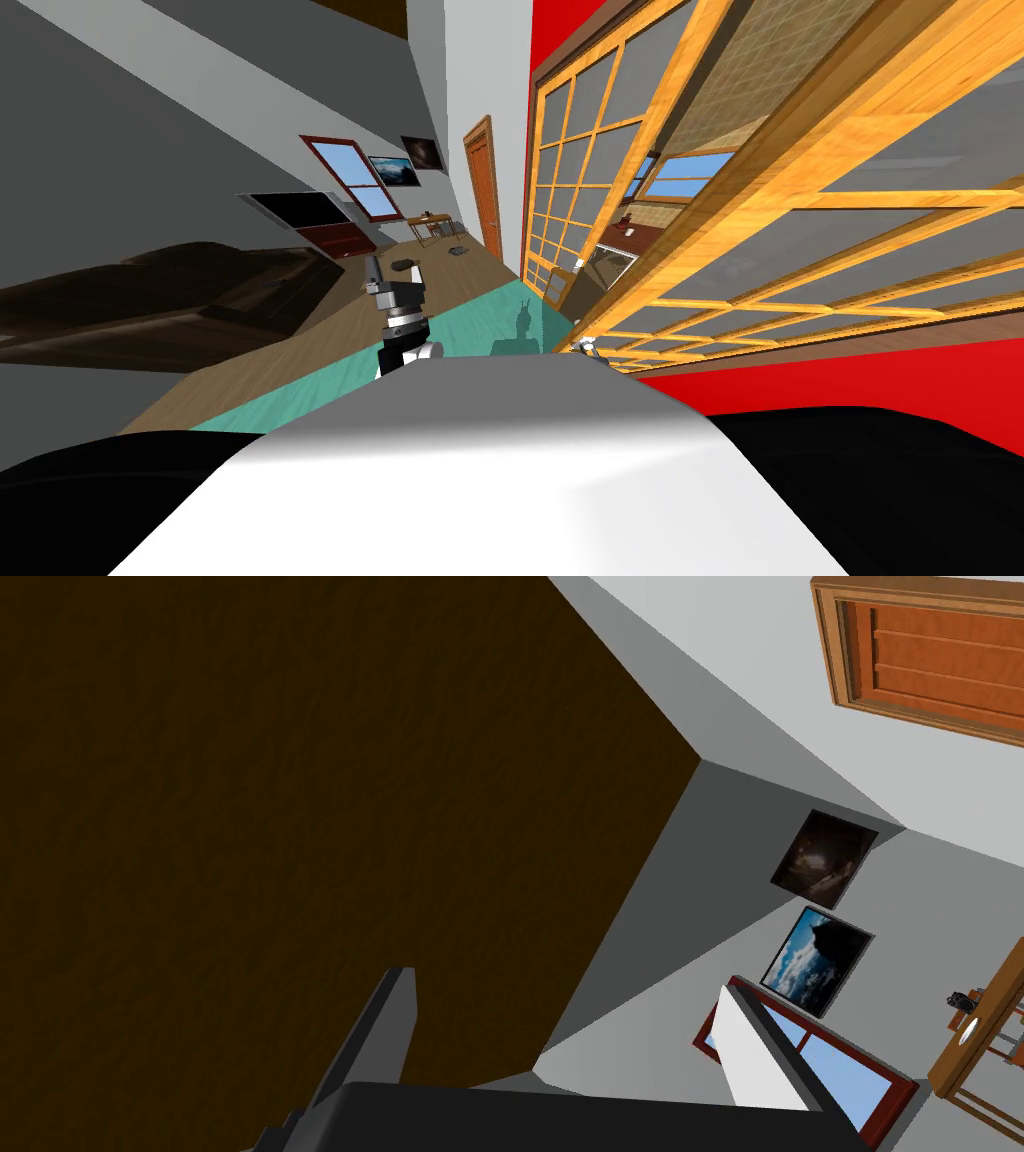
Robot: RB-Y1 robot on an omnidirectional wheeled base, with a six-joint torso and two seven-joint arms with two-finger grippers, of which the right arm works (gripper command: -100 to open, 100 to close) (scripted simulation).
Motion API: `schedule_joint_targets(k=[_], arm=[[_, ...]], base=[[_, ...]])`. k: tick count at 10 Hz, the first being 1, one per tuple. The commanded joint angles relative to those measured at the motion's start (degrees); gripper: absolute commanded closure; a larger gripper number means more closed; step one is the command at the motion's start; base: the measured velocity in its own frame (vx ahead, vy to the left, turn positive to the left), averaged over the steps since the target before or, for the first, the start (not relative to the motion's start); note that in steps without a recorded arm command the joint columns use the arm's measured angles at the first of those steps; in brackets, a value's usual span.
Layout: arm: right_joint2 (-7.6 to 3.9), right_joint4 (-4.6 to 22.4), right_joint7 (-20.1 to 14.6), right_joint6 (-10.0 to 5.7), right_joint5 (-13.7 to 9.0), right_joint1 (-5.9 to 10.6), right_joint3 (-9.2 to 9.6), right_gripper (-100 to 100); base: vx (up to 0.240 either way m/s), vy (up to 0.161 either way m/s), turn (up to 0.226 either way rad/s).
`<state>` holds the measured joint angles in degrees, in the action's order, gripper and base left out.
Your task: Pull the door open
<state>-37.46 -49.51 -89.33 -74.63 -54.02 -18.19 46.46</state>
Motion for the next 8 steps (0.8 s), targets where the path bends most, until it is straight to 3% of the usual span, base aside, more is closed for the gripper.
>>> schedule_joint_targets(k=[1,8], arm=[[0.00,0.0,0.0,0.00,0.0,0.00,0.00,100],[-0.86,3.9,-3.1,-3.44,0.5,1.14,2.86,100]], base=[[-0.100,-0.001,0.018],[-0.195,-0.033,0.132]])
